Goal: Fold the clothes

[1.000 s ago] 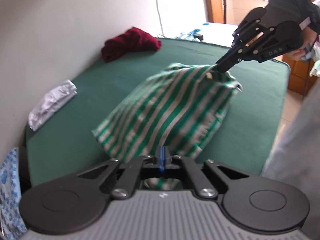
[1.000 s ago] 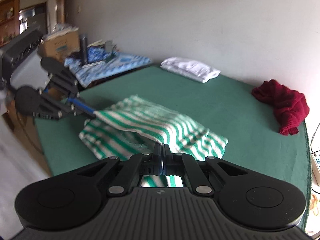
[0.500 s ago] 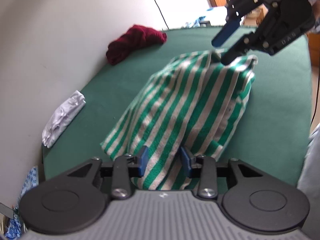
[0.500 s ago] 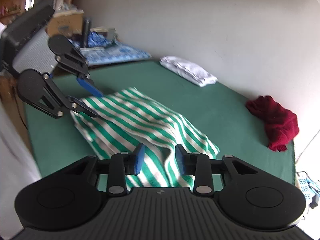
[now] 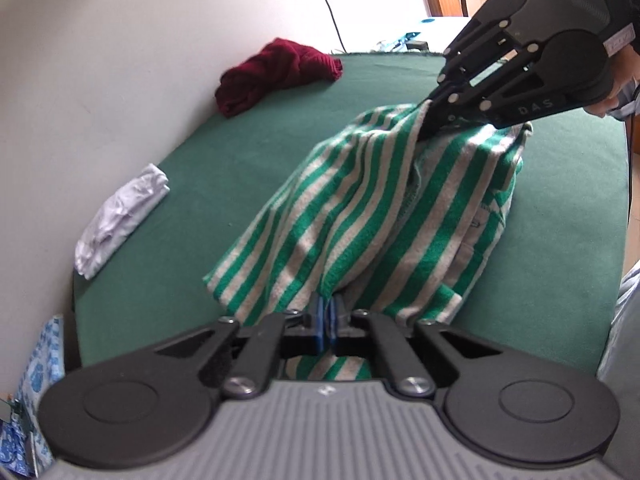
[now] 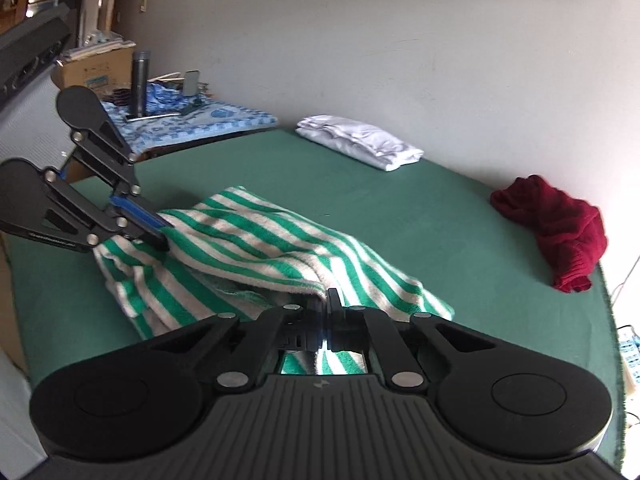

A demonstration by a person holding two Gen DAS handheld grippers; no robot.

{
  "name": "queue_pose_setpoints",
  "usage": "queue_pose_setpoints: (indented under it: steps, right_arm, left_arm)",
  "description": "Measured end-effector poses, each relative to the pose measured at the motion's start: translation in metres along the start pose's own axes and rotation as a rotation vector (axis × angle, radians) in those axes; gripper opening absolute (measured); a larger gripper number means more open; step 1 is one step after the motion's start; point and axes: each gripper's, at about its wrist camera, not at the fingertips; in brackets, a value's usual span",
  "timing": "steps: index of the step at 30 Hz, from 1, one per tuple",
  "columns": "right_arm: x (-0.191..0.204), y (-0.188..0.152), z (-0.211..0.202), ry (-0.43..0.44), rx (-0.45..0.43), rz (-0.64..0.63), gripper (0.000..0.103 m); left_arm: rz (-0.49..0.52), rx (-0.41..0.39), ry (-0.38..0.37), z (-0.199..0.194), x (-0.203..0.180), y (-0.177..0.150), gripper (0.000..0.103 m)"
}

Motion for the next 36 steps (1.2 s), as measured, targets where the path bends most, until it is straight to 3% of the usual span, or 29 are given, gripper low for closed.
queue_pose_setpoints:
  steps: [5, 12, 22, 27, 30, 33, 34, 36]
  right_arm:
    - [0.002, 0.006, -0.027, 0.094, 0.051, -0.028, 0.001]
    - [0.008, -0.005, -0.032, 0.16, 0.175, -0.138, 0.001]
    - [0.013, -0.001, -0.03, 0.144, 0.201, -0.175, 0.001]
    - [0.018, -0.019, -0.01, 0.137, 0.233, -0.136, 0.002]
    - [0.015, -0.015, -0.011, 0.125, 0.234, -0.105, 0.002]
    - [0.021, -0.018, -0.013, 0.115, 0.229, -0.127, 0.003]
    - [0.023, -0.019, -0.013, 0.111, 0.226, -0.132, 0.005]
    - [0.025, -0.02, -0.013, 0.103, 0.218, -0.126, 0.006]
  left_arm:
    - [-0.03, -0.025, -0.042, -0.031, -0.007, -0.002, 0.001]
    - [0.024, 0.033, -0.1, -0.023, -0.028, -0.012, 0.001]
    - [0.052, 0.056, -0.093, 0.0, -0.025, -0.02, 0.002]
    - [0.092, 0.064, -0.12, -0.003, -0.02, -0.019, 0.004]
    - [0.111, 0.044, -0.172, -0.028, -0.01, -0.012, 0.011]
    - [0.092, -0.032, -0.21, -0.054, 0.006, 0.003, 0.021]
    - [0.064, -0.059, -0.22, -0.056, 0.011, 0.01, 0.029]
    - [0.02, -0.095, -0.242, -0.044, 0.016, 0.025, 0.031]
Point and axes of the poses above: each gripper's, at about its wrist camera, not at the fingertips, and z roughly the way its jaws point, x to its left, y to its top, and after that the axes turned 1 degree about x, right-handed
